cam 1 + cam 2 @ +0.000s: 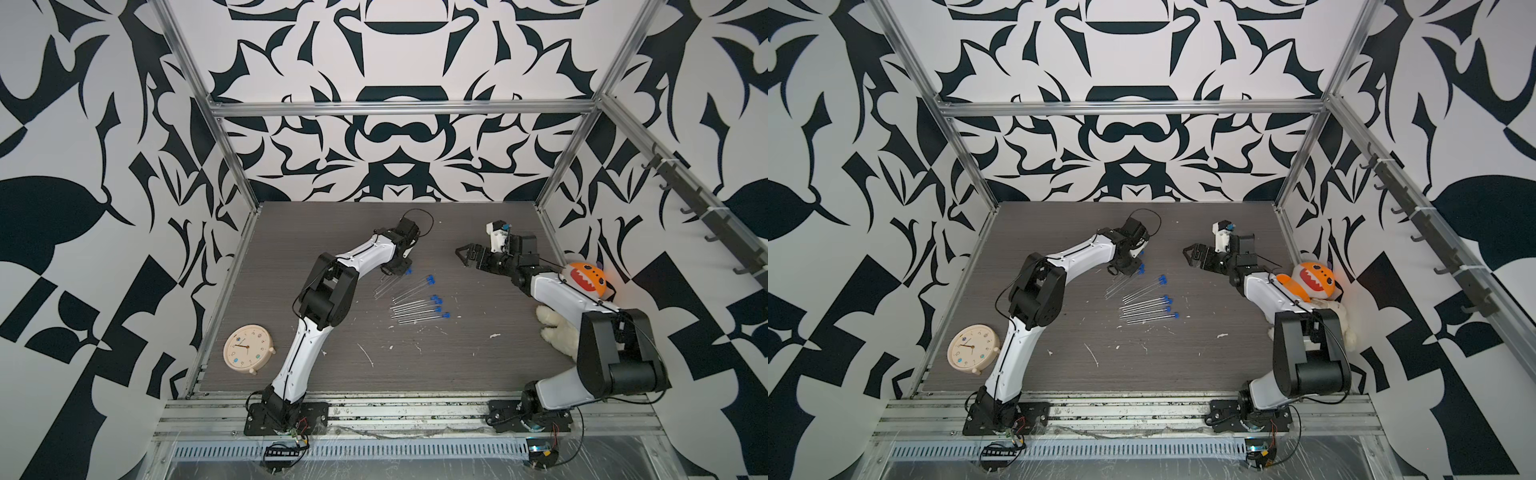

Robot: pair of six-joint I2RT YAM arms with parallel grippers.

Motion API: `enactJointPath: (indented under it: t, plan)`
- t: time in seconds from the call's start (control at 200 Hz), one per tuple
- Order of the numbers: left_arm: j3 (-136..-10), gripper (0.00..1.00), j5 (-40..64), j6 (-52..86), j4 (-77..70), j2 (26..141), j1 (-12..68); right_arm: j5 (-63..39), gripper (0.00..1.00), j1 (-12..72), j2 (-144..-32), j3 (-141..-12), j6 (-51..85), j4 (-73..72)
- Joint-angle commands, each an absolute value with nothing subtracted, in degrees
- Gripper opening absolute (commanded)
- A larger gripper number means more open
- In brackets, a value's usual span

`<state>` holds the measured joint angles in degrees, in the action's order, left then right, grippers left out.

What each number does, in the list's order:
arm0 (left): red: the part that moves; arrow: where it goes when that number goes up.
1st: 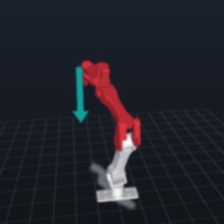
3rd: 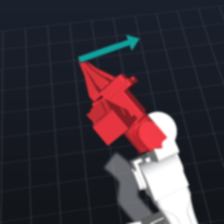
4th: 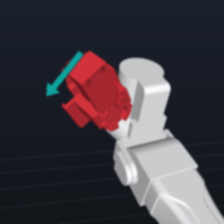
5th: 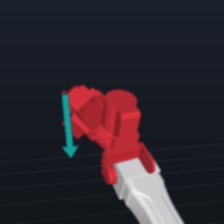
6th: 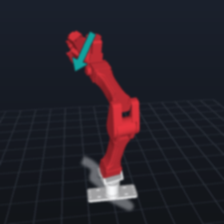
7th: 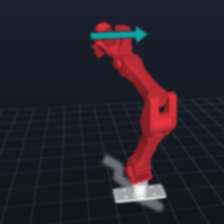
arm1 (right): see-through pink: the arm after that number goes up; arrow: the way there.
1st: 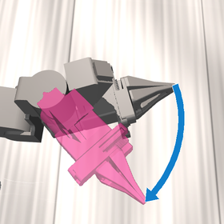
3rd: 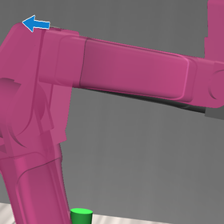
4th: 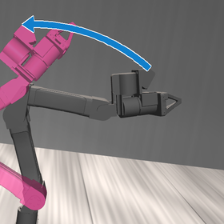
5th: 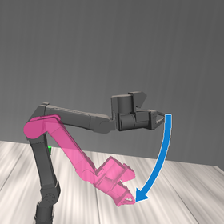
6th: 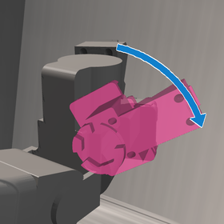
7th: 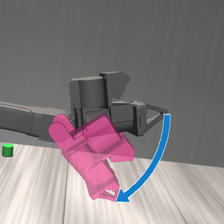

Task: Remove stoppers from test tubes
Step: Pick up the test tube at the center of the board.

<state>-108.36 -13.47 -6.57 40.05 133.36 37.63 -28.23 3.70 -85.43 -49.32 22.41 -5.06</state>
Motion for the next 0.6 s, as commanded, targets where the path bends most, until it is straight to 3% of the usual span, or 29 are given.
enactJointPath:
  t: [0.0,0.595]
  plan:
    - [-108.5,0.13,-11.1,-7.4,41.9,131.2,37.2,-30.2,0.99,3.5,-84.8,-51.1,23.7,-7.6]
    - [-102.7,0.13,5.9,2.5,40.8,116.9,35.0,-39.6,0.97,4.2,-87.1,-44.8,30.7,-27.4]
